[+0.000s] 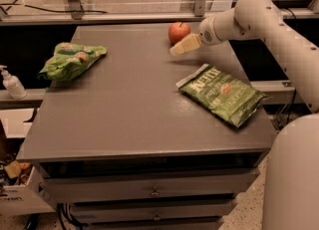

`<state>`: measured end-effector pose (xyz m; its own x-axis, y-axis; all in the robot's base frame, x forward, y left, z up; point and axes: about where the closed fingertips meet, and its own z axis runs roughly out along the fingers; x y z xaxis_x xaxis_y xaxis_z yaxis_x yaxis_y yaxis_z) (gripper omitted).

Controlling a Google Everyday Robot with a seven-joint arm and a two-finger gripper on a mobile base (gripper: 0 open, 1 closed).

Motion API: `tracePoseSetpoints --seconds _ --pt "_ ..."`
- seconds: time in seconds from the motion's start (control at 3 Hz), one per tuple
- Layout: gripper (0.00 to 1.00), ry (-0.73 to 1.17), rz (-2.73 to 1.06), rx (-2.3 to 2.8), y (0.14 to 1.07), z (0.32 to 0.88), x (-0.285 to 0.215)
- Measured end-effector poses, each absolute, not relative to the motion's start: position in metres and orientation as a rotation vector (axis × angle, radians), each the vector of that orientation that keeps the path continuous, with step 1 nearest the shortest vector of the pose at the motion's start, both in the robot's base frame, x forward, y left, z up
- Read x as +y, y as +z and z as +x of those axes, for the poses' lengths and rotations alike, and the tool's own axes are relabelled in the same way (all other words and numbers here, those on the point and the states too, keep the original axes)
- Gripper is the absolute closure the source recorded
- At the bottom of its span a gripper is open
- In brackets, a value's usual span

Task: Move apple near green rice chip bag

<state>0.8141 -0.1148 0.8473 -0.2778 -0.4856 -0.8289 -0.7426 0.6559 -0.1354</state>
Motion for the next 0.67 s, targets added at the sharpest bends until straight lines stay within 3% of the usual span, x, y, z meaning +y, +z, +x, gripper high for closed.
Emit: tracePoseSetpoints --seconds 0.67 --pt "0.0 0.455 -0.846 1.919 0.83 0.849 -0.1"
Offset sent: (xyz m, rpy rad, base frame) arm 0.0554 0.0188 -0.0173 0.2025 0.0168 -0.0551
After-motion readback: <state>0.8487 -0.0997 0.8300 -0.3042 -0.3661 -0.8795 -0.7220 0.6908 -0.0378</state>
